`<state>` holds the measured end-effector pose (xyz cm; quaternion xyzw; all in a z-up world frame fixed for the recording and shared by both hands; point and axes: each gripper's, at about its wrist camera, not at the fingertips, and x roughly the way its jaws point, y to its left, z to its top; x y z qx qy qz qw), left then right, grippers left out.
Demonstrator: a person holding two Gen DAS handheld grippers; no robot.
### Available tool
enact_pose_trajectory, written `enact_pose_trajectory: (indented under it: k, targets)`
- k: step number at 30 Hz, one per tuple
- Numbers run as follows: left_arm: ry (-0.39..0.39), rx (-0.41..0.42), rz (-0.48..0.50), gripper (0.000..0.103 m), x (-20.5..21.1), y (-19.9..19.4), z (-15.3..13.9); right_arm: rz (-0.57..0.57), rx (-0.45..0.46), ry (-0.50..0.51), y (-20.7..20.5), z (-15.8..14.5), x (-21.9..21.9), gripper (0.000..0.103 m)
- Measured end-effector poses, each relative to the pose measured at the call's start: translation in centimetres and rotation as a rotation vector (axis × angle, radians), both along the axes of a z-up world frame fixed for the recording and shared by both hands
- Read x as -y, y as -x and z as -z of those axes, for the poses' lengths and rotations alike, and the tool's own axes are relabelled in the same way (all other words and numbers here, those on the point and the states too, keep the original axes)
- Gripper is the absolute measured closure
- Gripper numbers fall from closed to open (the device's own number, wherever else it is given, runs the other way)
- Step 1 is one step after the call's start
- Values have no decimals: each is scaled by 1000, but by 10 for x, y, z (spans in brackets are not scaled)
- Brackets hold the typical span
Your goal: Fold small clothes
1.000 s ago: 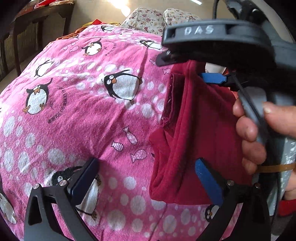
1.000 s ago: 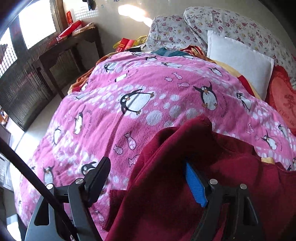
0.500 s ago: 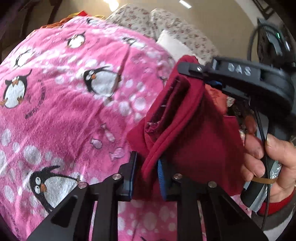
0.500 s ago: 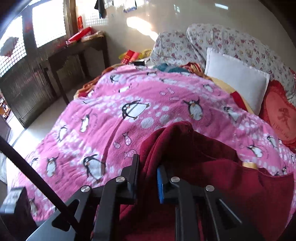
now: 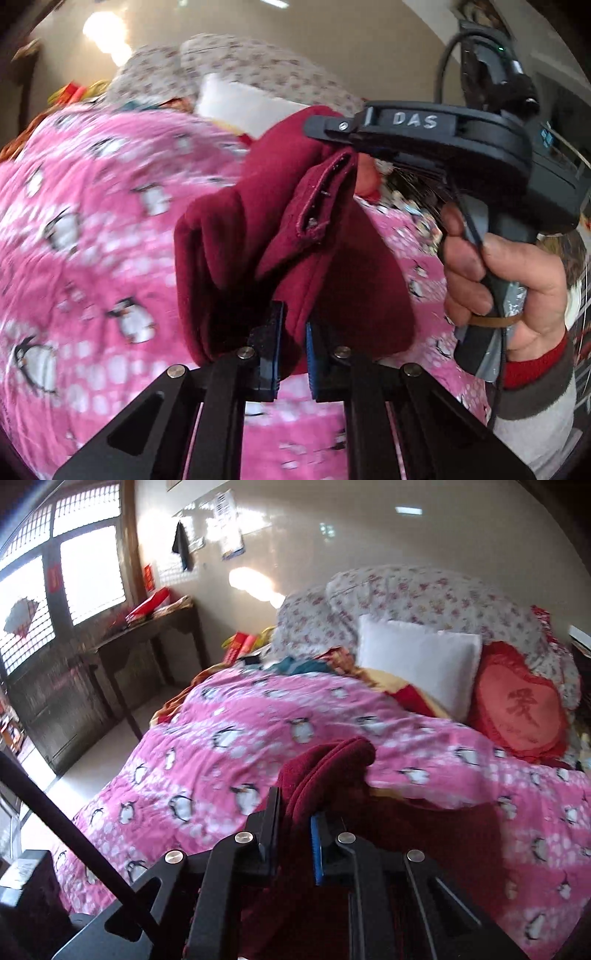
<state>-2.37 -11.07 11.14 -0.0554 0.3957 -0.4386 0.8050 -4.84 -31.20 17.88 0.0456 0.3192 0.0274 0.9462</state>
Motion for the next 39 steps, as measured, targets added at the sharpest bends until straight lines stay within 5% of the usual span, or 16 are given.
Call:
enact_pose_trajectory:
  k: [9,11,13,16,20,23,29,32,33,36,39]
  targets:
    - [-88,39,195,91,90,50,-18,181,-23,-42,55,31,121,91]
    - [-92,40,225,82,88,59,-24,250,-56,-23,53,52,141,91]
    - [-112,64,199,49,82,61,-29,291,-85,-52,49,71,161,91]
    - [-148,145,105,42,66,53,-33,315,-109,-201,42,98,187,90]
    - [-233,163,-8,42,60,30,-19,348,-43,-410,74,85,210,65]
    - [-281,151,-30,42,69,19,-1,306,9,-450,105,63,200,49]
    - [-329,95,9,42,89,21,34,135,-35,-299,120,53,127,51]
    - [-364,91,43,42,102,30,49,118,-92,-167,117,72,108,79]
    - [-376,100,47,42,105,31,52,143,-124,-79,116,85,105,79]
    - [-410,119,62,42,112,37,60,166,-168,-50,115,117,114,84]
    - [-398,111,67,42,106,40,53,160,-145,-84,124,117,116,83]
